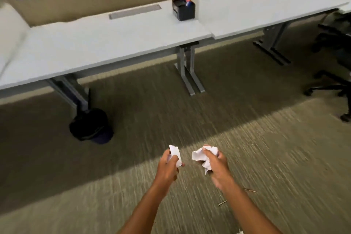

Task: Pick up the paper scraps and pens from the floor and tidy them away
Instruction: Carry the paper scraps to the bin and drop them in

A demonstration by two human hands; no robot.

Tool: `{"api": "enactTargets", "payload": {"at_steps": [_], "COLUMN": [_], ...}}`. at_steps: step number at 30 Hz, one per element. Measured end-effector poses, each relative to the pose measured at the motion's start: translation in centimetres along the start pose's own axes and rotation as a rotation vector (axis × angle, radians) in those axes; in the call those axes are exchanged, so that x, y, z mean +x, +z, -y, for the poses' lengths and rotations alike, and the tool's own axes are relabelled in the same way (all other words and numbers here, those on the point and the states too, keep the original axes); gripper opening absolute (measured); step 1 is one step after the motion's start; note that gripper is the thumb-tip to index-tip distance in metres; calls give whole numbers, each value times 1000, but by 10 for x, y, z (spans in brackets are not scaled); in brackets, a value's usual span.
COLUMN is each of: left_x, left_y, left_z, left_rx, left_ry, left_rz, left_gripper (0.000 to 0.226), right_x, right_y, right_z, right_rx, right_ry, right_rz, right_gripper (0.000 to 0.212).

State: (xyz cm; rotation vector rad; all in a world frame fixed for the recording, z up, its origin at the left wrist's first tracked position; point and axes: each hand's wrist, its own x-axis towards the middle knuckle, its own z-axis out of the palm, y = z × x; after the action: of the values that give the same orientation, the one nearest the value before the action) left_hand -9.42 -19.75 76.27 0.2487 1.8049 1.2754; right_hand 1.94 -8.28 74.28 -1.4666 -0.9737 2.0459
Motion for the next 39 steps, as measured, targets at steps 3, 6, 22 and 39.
{"api": "enactTargets", "payload": {"at_steps": [3, 6, 22, 39], "left_x": [-12, -19, 65, 279], "left_y": [-74, -135, -360, -508], "left_z": [8, 15, 25, -43], "left_rx": [-100, -214, -534, -535], "left_ry": [-4, -4, -61, -294], "left_rz": [-88, -158, -452, -567], "left_gripper": [22, 22, 31, 30], "right_x": [-21, -37, 4, 129], "right_y": [74, 136, 428, 637], "right_z": [-22, -38, -120, -113], "right_rx": [47, 13, -167, -146], "right_ry": [81, 148, 442, 464], "right_rz": [101, 214, 489, 255], "right_gripper": [20, 18, 9, 10]}}
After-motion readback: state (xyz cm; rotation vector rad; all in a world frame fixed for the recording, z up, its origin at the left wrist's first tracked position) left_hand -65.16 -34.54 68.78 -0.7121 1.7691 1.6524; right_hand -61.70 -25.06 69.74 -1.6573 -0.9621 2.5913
